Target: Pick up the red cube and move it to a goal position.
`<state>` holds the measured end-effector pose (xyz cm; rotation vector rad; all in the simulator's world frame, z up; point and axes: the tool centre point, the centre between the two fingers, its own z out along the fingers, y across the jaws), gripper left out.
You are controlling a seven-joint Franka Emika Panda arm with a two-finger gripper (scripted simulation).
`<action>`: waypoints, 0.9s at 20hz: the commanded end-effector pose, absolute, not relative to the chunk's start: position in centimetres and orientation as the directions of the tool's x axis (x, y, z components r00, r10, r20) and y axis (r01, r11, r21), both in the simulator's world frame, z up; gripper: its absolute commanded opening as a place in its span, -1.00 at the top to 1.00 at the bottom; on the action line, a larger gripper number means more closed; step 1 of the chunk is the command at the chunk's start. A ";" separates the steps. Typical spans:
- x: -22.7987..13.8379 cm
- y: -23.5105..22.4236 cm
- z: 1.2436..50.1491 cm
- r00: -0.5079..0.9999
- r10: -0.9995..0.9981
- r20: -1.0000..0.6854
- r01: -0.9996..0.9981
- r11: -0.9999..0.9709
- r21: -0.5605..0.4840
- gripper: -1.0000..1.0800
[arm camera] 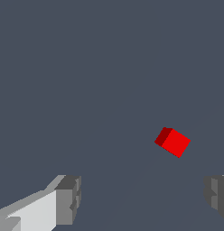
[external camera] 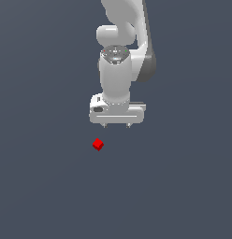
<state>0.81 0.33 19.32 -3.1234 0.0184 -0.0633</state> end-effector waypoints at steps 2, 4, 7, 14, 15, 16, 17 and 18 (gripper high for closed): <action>0.8 0.3 19.3 0.999 -0.013 0.040 -0.012 -1.000 -0.018 -0.92; 0.9 0.2 19.1 0.999 -0.021 0.040 -0.020 -1.000 -0.017 -0.92; 1.0 -0.2 18.3 0.998 -0.046 0.038 -0.046 -0.999 -0.017 -0.92; 1.4 -2.5 14.4 0.984 -0.176 0.029 -0.176 -0.984 -0.013 -0.92; 1.5 -2.9 13.5 0.979 -0.203 0.027 -0.203 -0.979 -0.012 -0.92; 1.5 -3.4 12.7 0.973 -0.231 0.025 -0.231 -0.973 -0.011 -0.92; 1.6 -4.0 11.7 0.965 -0.262 0.023 -0.262 -0.965 -0.010 -0.92; 1.6 -4.6 10.7 0.956 -0.294 0.020 -0.294 -0.956 -0.008 -0.92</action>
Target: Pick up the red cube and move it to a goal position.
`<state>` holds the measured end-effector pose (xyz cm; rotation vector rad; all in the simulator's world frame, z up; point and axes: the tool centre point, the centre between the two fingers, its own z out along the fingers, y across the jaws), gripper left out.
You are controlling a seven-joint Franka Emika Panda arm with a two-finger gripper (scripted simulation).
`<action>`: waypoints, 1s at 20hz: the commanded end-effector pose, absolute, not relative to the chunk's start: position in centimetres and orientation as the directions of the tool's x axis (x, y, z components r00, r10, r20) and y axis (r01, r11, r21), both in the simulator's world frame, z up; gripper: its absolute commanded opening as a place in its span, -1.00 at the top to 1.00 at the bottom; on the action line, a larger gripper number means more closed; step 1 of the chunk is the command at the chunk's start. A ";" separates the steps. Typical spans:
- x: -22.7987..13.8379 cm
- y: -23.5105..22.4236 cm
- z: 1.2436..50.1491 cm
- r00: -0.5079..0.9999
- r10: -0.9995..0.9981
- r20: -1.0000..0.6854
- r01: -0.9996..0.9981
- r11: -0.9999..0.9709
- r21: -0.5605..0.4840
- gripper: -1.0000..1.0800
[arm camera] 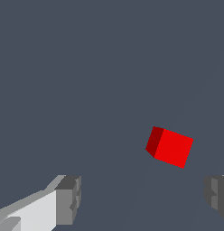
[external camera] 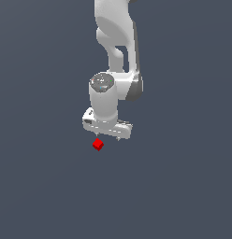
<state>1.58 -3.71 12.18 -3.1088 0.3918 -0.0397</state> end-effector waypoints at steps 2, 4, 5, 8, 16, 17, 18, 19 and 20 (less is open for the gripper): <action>1.5 -5.7 8.8 0.935 -0.355 0.016 -0.355 -0.935 -0.006 -0.92; 1.4 -6.7 7.1 0.913 -0.407 0.013 -0.407 -0.913 -0.004 -0.92; 1.3 -7.1 6.4 0.902 -0.431 0.011 -0.431 -0.902 -0.003 -0.92; 1.1 -8.2 4.4 0.872 -0.489 0.007 -0.489 -0.872 -0.001 -0.92; 0.7 -9.5 2.0 0.830 -0.558 0.000 -0.558 -0.830 0.000 -0.92; 0.7 -9.5 2.0 0.830 -0.558 0.000 -0.558 -0.830 0.000 -0.92; 0.7 -9.5 2.0 0.830 -0.558 0.000 -0.558 -0.830 0.000 1.00; 0.7 -9.5 2.0 0.830 -0.558 0.000 -0.558 -0.830 0.000 1.00; 0.7 -9.5 2.0 0.830 -0.558 0.000 -0.558 -0.830 0.000 1.00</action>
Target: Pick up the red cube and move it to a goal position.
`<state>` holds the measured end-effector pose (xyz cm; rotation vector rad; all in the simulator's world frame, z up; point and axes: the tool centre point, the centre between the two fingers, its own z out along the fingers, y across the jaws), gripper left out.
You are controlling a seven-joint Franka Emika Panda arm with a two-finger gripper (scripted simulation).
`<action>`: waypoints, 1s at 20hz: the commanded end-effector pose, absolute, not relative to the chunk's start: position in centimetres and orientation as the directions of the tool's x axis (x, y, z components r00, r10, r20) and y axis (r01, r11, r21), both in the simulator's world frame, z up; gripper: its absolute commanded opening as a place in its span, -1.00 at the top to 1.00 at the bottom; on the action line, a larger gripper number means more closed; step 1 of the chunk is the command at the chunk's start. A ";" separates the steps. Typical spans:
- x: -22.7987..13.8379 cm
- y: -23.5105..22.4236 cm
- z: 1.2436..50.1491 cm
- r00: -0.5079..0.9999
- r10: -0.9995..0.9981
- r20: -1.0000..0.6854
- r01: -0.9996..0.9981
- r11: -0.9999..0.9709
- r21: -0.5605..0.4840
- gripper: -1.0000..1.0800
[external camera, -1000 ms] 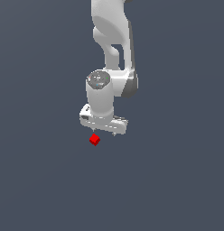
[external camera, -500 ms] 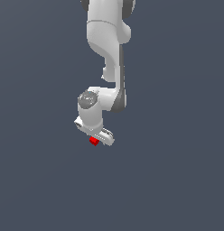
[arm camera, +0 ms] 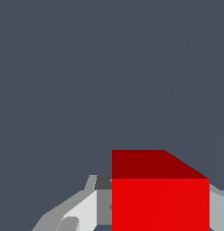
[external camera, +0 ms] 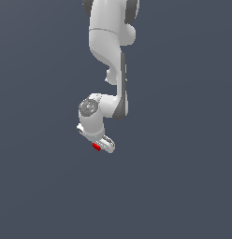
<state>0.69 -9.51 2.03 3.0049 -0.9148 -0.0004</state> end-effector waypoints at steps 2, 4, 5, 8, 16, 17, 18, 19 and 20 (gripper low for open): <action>0.7 -9.5 2.0 0.830 -0.558 0.000 -0.558 -0.830 0.000 1.00; 0.7 -9.5 2.0 0.830 -0.558 0.000 -0.558 -0.830 0.000 1.00; 0.7 -9.5 2.0 0.830 -0.558 0.000 -0.558 -0.830 0.000 1.00; 0.7 -9.5 2.0 0.830 -0.558 0.000 -0.558 -0.830 0.000 1.00; 0.7 -8.9 3.8 0.830 -0.558 0.000 -0.558 -0.830 0.000 1.00; 0.7 -8.7 4.3 0.830 -0.558 0.000 -0.558 -0.830 0.000 1.00; 0.7 -8.5 4.9 0.830 -0.558 0.000 -0.558 -0.830 0.000 1.00; 0.7 -8.3 5.5 0.829 -0.559 0.000 -0.559 -0.829 0.000 1.00; 0.7 -8.1 6.2 0.829 -0.559 0.000 -0.559 -0.829 0.000 1.00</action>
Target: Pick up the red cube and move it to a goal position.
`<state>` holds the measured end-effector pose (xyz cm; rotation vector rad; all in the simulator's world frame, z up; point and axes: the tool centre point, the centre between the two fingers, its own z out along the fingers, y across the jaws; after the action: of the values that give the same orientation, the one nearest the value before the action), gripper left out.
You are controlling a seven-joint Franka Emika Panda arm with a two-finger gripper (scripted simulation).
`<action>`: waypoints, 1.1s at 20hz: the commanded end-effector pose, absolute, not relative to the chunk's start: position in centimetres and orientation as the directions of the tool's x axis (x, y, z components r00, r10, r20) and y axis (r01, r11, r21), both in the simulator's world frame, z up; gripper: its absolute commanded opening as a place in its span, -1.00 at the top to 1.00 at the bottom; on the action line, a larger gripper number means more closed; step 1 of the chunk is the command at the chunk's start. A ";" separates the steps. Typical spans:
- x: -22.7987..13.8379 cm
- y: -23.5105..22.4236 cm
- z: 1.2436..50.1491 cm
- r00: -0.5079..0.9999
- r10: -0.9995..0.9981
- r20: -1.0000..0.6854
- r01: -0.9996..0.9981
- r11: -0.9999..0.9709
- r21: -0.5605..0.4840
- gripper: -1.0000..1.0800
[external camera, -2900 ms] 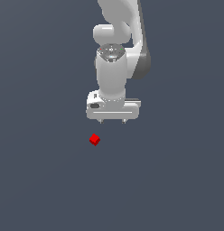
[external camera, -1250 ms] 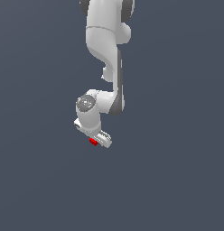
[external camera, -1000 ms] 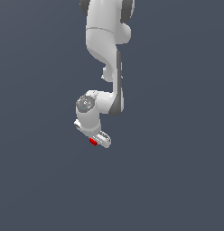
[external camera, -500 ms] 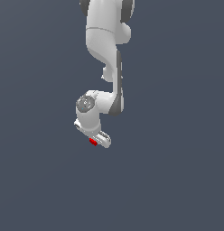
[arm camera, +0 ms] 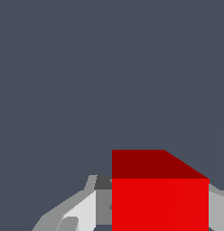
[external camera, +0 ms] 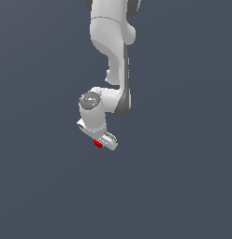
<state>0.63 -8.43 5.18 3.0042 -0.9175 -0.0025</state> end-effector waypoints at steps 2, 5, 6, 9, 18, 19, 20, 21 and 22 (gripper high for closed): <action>0.7 -7.6 7.8 0.829 -0.559 0.000 -0.559 -0.829 0.000 1.00; 0.7 -6.6 10.6 0.829 -0.559 0.000 -0.559 -0.829 0.000 1.00; 0.7 -6.3 11.6 0.829 -0.559 0.000 -0.559 -0.829 0.000 1.00; 0.7 -5.2 15.0 0.829 -0.559 0.000 -0.559 -0.829 0.000 1.00; 0.9 -1.8 25.5 0.829 -0.560 0.001 -0.560 -0.829 0.001 1.00; 0.9 -1.4 26.5 0.829 -0.560 0.001 -0.560 -0.829 0.001 1.00; 1.0 -1.1 27.5 0.829 -0.560 0.001 -0.560 -0.829 0.001 1.00; 1.0 -0.8 28.4 0.829 -0.560 0.001 -0.560 -0.829 0.001 1.00; 1.1 -0.5 29.3 0.829 -0.560 0.001 -0.560 -0.829 0.001 1.00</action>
<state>1.05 -0.95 27.84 3.0035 -0.9182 0.0021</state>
